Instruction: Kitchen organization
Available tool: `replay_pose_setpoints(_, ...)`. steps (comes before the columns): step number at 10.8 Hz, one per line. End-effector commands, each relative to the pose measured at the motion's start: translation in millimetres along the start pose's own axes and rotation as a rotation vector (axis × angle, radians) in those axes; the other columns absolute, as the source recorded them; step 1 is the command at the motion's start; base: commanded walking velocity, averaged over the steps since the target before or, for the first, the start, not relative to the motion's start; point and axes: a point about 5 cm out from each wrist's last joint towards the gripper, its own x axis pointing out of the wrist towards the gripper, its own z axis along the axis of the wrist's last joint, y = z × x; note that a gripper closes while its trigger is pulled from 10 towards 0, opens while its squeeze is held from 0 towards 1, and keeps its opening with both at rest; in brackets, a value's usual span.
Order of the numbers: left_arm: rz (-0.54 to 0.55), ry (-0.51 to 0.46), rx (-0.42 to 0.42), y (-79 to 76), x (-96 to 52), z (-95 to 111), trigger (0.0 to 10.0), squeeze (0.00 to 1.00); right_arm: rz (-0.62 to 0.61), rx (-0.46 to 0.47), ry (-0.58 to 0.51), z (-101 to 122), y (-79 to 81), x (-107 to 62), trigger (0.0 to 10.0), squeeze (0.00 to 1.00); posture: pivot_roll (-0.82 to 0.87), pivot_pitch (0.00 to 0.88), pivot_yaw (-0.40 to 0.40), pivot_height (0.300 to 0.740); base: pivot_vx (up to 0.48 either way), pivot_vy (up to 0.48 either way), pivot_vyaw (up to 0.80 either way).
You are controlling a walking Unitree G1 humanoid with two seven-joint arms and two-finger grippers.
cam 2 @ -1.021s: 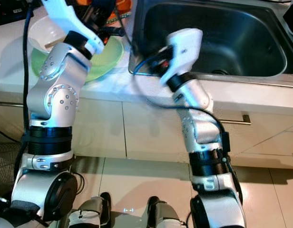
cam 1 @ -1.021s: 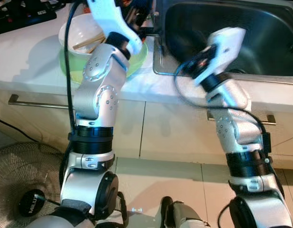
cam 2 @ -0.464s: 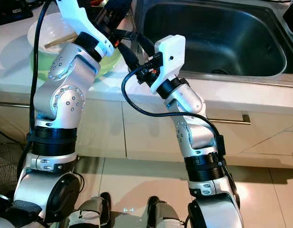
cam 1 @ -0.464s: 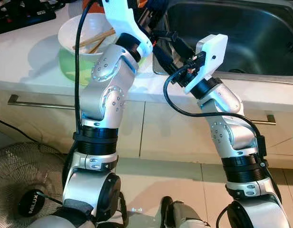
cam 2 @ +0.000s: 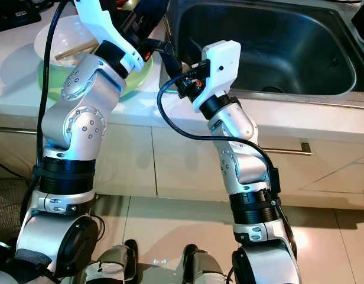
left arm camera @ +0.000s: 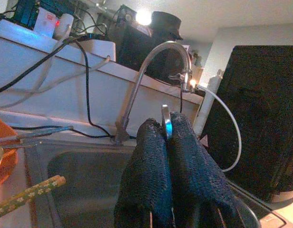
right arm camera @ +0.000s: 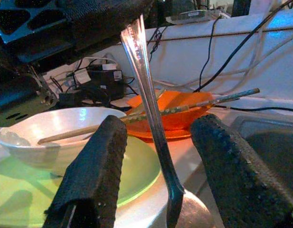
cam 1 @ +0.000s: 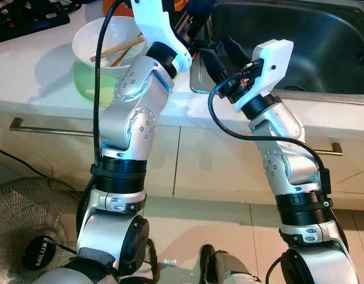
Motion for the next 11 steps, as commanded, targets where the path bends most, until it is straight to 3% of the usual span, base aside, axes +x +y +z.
replay_pose_setpoints(1, -0.052, -0.014, 0.003, -10.7, 0.9, 4, 10.0, 0.00, -0.015, -0.009, -0.007, 0, -1.3, 1.9, 10.0, 0.00, 0.12, 0.231, -0.025, 0.740, 0.000, 0.000, 0.00)
replay_pose_setpoints(6, -0.070, -0.014, -0.007, -14.7, 0.3, 5, 10.0, 0.00, -0.070, 0.002, 0.033, -15, -1.5, 7.3, 10.0, 0.00, 0.14, 0.237, -0.030, 0.740, 0.000, 0.000, 0.00)
replay_pose_setpoints(7, -0.071, -0.012, -0.009, -14.8, -0.3, 5, 10.0, 0.00, -0.081, -0.004, 0.037, -16, -2.9, 7.5, 2.3, 0.00, 0.14, 0.238, -0.031, 0.740, 0.000, 0.000, 0.00)
replay_pose_setpoints(8, -0.072, -0.011, -0.011, -14.9, -0.6, 5, 10.0, 0.00, -0.086, -0.005, 0.037, -17, -3.2, 7.7, 0.0, 0.00, 0.14, 0.237, -0.031, 0.740, 0.000, 0.000, 0.00)
replay_pose_setpoints(11, -0.080, -0.004, -0.023, -15.9, -1.6, 4, 10.0, 0.00, -0.096, -0.006, 0.028, -17, -3.5, 9.1, 0.0, 0.00, 0.14, 0.229, -0.030, 0.740, 0.000, 0.000, 0.00)
